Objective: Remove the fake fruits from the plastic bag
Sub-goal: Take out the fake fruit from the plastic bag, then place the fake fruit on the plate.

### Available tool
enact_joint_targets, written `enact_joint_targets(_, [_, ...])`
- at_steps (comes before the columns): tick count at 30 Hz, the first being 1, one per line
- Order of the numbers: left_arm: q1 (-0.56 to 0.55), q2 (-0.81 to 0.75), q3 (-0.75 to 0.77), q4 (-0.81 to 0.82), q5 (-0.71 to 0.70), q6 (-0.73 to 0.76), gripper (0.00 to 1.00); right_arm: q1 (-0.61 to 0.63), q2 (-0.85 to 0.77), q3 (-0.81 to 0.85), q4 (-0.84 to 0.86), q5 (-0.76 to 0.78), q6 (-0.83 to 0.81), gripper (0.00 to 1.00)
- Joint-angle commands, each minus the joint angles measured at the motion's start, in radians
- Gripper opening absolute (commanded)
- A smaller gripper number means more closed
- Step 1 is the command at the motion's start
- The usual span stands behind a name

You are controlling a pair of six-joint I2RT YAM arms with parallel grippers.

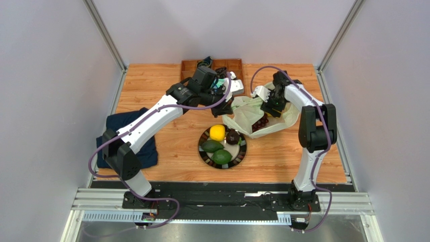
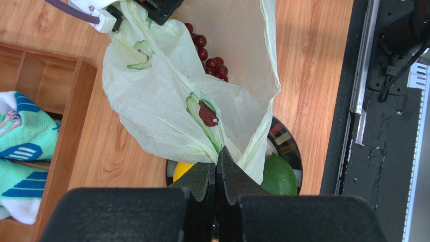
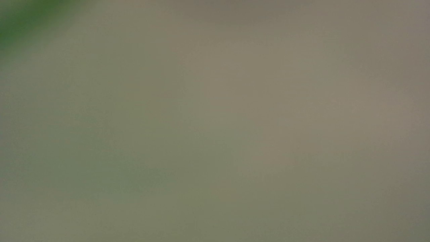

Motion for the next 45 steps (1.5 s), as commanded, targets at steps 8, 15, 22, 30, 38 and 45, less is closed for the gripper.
enact_joint_targets(8, [-0.007,0.025,0.04,0.021,0.008,0.002,0.0,-0.004,-0.177,-0.089,0.05,-0.059,0.138,0.33])
enact_joint_targets(15, [-0.005,0.045,0.071,0.051,-0.039,-0.035,0.0,-0.009,-0.441,-0.068,-0.154,-0.2,0.232,0.33])
enact_joint_targets(22, [-0.005,0.071,0.099,0.071,-0.068,-0.063,0.0,0.013,-0.665,-0.13,-0.315,-0.371,0.267,0.37])
enact_joint_targets(30, [-0.007,0.065,0.109,0.093,-0.07,-0.095,0.0,0.023,-0.638,-0.236,-0.329,-0.377,0.307,0.38])
enact_joint_targets(38, [-0.005,0.068,0.092,0.105,-0.076,-0.121,0.0,0.045,-0.719,-0.106,-0.445,-0.492,0.324,0.41])
enact_joint_targets(45, [-0.005,0.086,0.115,0.119,-0.18,-0.133,0.0,0.343,-0.822,-0.187,-0.47,-0.414,0.247,0.39])
